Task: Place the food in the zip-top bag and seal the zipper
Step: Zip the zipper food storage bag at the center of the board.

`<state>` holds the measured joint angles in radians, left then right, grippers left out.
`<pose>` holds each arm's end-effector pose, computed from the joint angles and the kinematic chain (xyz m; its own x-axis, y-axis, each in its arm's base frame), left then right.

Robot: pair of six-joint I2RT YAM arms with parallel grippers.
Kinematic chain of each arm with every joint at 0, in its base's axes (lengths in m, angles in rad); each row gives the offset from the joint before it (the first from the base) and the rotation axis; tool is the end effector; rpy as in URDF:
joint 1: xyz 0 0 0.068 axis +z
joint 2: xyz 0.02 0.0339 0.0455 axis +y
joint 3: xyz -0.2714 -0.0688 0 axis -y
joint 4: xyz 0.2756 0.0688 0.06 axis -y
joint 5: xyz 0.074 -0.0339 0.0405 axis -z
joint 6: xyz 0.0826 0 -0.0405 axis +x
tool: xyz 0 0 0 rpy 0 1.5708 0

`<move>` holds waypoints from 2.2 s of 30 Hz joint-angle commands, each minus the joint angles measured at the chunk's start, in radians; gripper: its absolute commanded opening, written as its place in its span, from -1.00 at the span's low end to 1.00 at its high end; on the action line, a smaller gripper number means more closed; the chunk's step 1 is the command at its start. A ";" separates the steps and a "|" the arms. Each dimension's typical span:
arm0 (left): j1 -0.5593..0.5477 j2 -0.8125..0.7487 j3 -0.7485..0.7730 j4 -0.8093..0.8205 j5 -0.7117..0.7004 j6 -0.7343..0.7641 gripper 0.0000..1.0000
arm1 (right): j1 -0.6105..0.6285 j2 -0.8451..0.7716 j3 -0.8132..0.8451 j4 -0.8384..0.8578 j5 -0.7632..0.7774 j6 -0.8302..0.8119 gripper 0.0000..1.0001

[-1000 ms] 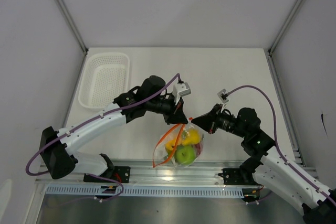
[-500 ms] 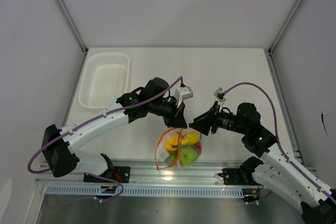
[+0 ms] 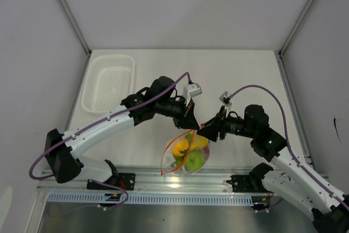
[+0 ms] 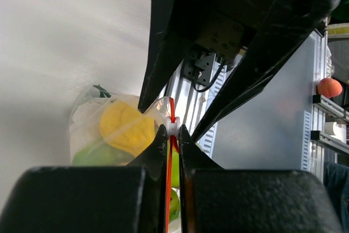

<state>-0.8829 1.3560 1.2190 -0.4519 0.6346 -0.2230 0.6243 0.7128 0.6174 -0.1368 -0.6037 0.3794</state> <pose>0.1909 -0.3094 0.3224 -0.5507 0.3897 -0.7381 0.8340 0.2221 -0.5050 0.1616 0.1742 0.2918 -0.5177 0.0028 -0.8556 -0.7942 0.3703 0.4818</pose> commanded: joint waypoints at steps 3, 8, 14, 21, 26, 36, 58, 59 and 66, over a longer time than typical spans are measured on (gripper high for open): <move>0.010 -0.046 0.007 0.101 0.100 -0.047 -0.99 | -0.001 0.011 -0.010 0.078 -0.057 -0.023 0.03; 0.010 -0.060 -0.024 0.144 0.160 -0.049 -0.99 | -0.001 0.020 -0.050 0.176 -0.125 -0.040 0.03; 0.016 -0.069 -0.050 0.130 0.185 -0.027 -0.99 | -0.002 0.033 -0.070 0.226 -0.139 -0.076 0.33; 0.027 -0.081 -0.058 0.111 0.215 0.002 -0.99 | -0.006 0.037 -0.057 0.206 -0.113 -0.105 0.52; 0.038 -0.086 -0.056 0.113 0.234 0.002 -0.99 | -0.002 0.088 -0.087 0.272 -0.223 -0.067 0.36; 0.042 -0.066 -0.062 0.117 0.258 -0.009 -0.99 | 0.005 0.169 -0.108 0.440 -0.353 0.021 -0.62; 0.024 -0.121 -0.053 0.127 -0.111 0.016 0.35 | 0.003 0.082 -0.111 0.382 -0.232 0.093 -1.00; 0.024 -0.127 -0.055 0.137 -0.113 0.014 0.34 | 0.003 0.083 -0.111 0.384 -0.232 0.093 -1.00; 0.010 -0.094 -0.032 0.140 -0.044 0.022 0.14 | 0.005 0.093 -0.099 0.378 -0.229 0.093 -1.00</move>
<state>-0.8600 1.2659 1.1496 -0.3454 0.5705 -0.2169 0.6270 0.8047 0.4938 0.1947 -0.8352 0.4599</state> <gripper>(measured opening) 0.577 0.003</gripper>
